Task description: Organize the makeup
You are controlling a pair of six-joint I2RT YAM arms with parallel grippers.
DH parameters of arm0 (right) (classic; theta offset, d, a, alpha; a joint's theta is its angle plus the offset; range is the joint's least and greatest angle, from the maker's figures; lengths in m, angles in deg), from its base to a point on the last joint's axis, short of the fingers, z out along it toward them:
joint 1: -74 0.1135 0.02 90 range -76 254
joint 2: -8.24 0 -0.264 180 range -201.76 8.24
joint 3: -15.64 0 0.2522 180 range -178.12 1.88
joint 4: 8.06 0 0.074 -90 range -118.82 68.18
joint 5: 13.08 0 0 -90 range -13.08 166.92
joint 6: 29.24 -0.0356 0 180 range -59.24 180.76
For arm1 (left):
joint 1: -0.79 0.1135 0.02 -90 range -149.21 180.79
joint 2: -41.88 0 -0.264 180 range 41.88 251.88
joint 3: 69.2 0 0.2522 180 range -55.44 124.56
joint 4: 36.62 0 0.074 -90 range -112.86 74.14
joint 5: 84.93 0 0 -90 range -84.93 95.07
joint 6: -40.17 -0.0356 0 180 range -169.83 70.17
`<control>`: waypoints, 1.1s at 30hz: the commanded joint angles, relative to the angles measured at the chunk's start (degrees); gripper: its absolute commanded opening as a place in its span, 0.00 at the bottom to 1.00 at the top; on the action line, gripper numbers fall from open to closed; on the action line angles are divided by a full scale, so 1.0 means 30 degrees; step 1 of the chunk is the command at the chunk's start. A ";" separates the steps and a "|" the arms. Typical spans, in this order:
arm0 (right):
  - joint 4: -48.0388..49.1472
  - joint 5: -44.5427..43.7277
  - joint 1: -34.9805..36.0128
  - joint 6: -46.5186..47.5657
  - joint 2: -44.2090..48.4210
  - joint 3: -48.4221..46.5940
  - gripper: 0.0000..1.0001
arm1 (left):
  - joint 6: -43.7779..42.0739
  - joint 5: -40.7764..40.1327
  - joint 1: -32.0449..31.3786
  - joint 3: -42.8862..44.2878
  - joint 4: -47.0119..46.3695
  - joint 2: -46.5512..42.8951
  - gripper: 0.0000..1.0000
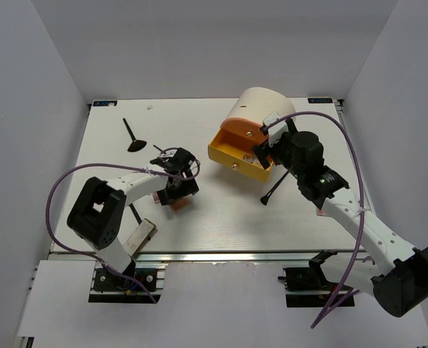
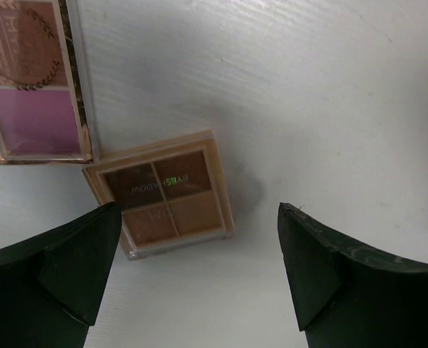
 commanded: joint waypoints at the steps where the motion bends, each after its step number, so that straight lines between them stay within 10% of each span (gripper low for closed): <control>1: 0.0117 0.0122 -0.0415 -0.0817 0.0675 -0.0488 0.89 | 0.0863 -0.1732 -0.0302 0.1448 0.2842 0.0811 0.98; 21: -0.0293 0.0796 -0.1706 -0.1902 0.1409 -0.0282 0.89 | 0.1039 -0.0796 -0.0361 0.0953 0.0970 0.1954 0.96; 33: -0.0411 0.0650 -0.2056 -0.2109 0.2521 0.0156 0.89 | 0.1363 -0.0620 -0.0681 0.0248 0.0004 -0.0121 0.24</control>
